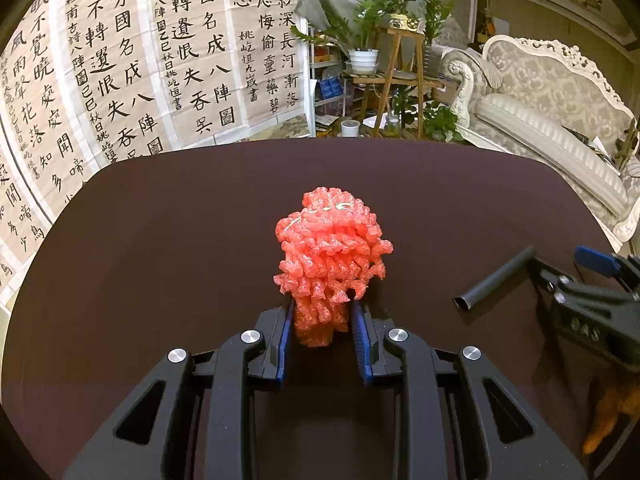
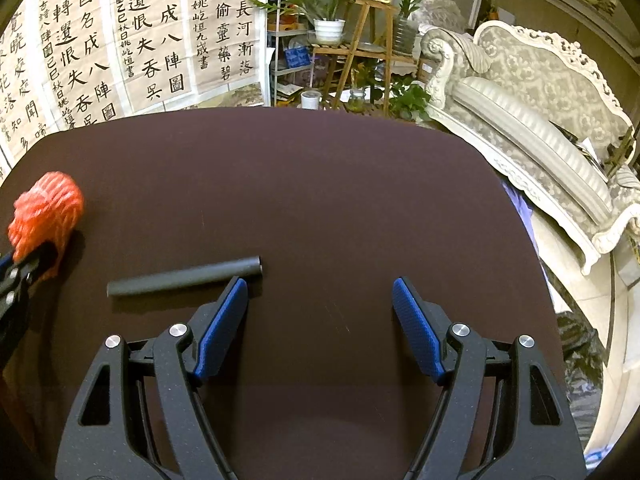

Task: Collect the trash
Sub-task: 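Grasp the black rod with the right tool while the left tool holds the foam net, then carry the black rod over the bin with the right tool while the left tool carries the net, then open the right tool to drop the rod while the left tool drops the foam net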

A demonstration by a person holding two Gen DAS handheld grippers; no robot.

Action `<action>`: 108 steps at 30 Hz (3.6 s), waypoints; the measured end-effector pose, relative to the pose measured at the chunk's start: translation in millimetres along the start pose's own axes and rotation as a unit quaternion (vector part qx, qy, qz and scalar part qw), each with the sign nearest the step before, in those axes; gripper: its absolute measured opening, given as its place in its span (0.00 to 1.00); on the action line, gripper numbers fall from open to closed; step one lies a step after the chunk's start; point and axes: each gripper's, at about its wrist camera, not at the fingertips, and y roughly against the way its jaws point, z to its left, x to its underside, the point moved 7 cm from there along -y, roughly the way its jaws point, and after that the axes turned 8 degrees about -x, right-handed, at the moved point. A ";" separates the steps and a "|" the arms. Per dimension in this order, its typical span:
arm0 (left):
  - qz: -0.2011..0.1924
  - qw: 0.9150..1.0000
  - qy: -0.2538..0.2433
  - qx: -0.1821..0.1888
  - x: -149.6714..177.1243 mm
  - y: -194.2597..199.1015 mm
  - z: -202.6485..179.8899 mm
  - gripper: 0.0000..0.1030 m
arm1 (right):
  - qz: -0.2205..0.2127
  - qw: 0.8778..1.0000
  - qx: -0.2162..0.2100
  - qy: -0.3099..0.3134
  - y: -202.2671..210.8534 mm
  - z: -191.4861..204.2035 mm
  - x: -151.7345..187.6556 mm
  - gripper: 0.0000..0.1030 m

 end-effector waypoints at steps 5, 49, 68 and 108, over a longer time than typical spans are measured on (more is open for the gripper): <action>-0.003 1.000 0.001 -0.007 1.4 0.2 9.9 0.26 | -0.002 1.000 0.003 -0.003 -7.2 4.8 -11.0 0.71; -0.015 0.995 -0.057 0.087 17.4 40.9 -91.5 0.25 | -0.018 0.998 0.010 -0.052 69.2 -53.4 72.0 0.12; -0.051 0.972 -0.141 0.180 32.1 111.8 -241.5 0.26 | -0.089 0.976 0.129 -0.151 159.6 -210.6 145.2 0.12; -0.071 0.959 -0.191 0.197 44.0 129.1 -339.0 0.75 | -0.104 0.952 0.177 -0.226 169.3 -291.8 178.0 0.43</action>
